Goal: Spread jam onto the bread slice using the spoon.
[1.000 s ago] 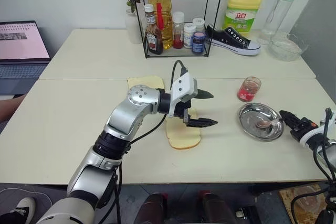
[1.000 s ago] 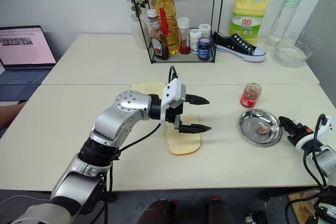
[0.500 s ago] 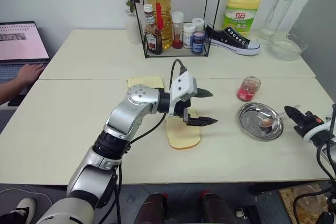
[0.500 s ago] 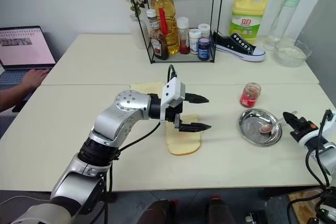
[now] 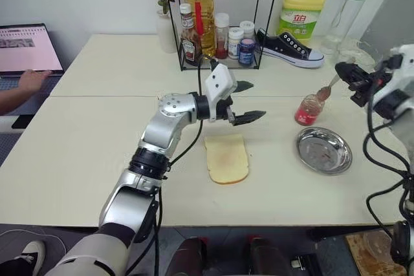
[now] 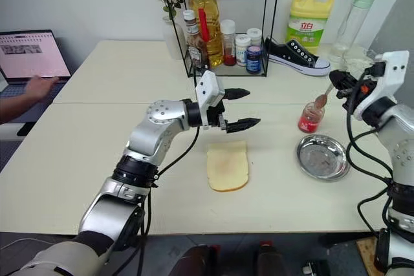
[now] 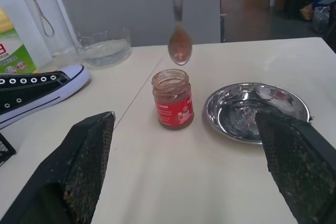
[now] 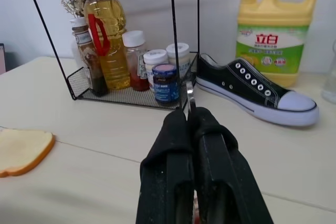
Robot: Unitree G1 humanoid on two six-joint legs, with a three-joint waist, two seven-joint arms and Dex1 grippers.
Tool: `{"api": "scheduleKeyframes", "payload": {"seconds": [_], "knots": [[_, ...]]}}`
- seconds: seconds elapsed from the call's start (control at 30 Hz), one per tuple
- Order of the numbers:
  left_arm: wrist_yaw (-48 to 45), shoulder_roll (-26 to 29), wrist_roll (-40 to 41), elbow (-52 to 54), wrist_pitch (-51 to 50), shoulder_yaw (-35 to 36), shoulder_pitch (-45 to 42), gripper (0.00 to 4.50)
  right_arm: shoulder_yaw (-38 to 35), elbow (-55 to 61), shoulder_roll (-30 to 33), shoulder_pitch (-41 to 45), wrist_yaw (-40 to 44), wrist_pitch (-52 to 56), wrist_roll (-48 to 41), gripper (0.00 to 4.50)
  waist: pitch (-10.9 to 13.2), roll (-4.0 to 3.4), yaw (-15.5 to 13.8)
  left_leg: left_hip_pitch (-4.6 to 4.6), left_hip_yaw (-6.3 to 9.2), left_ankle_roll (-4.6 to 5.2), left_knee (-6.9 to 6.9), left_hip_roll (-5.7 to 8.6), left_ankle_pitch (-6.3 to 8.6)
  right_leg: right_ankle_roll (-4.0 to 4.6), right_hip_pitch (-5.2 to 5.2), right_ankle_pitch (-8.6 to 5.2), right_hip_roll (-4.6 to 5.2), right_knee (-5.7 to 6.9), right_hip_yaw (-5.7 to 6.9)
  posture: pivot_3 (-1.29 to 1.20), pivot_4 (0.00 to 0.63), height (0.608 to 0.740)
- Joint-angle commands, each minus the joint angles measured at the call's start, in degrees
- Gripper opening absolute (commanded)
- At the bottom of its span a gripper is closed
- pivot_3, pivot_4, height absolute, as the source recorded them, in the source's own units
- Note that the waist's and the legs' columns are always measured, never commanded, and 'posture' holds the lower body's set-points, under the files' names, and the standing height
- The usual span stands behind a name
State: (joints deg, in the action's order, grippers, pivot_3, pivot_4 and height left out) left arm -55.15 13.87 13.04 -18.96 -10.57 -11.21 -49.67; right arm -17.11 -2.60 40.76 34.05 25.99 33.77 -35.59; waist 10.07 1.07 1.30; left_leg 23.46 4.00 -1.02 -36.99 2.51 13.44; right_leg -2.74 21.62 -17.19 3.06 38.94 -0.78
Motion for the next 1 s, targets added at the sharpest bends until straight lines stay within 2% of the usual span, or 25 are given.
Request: {"api": "scheduleKeyframes", "payload": {"seconds": [0.03, 0.53, 0.77, 1.0], "knots": [[0.48, -0.69, -0.97, -1.15, 3.02, 0.58, -1.89, 4.43, 1.16, -5.11, 0.00, 3.25, 1.66, -6.21, 5.10, 0.06, 0.00, 0.00, 0.11, 0.03, -0.02, 0.00, 0.00, -0.01, 0.00, 0.00, 0.05, 0.00, 0.00, 0.02, -0.01, 0.00, 0.150, 0.740], [1.33, -0.03, -0.68, 1.37, 1.92, 1.26, -0.50, 4.43, 5.16, -18.53, -5.14, 7.19, 5.15, -17.48, 14.68, 0.06, 0.00, -0.01, 0.30, 0.09, -0.05, -0.03, -0.02, -0.04, -0.02, 0.01, 0.17, 0.00, 0.00, 0.09, -0.03, 0.00, 0.150, 0.740], [1.80, -0.20, -0.42, 2.95, 0.93, 1.30, -0.28, 4.43, 9.03, -20.76, -5.80, 4.60, 6.80, -23.14, 20.73, 0.06, 0.00, -0.01, 0.36, 0.09, -0.06, -0.06, -0.02, -0.04, -0.04, 0.01, 0.18, 0.00, -0.01, 0.09, -0.04, 0.00, 0.150, 0.740], [1.99, -0.19, -0.15, 4.13, 0.10, 1.14, 0.43, 4.43, 8.80, -21.11, -8.41, 2.80, 5.24, -21.48, 21.52, 0.06, -0.01, -0.01, 0.35, 0.09, -0.08, -0.10, -0.03, -0.04, -0.06, 0.01, 0.19, 0.01, 0.00, 0.12, -0.06, 0.00, 0.150, 0.740]]}}
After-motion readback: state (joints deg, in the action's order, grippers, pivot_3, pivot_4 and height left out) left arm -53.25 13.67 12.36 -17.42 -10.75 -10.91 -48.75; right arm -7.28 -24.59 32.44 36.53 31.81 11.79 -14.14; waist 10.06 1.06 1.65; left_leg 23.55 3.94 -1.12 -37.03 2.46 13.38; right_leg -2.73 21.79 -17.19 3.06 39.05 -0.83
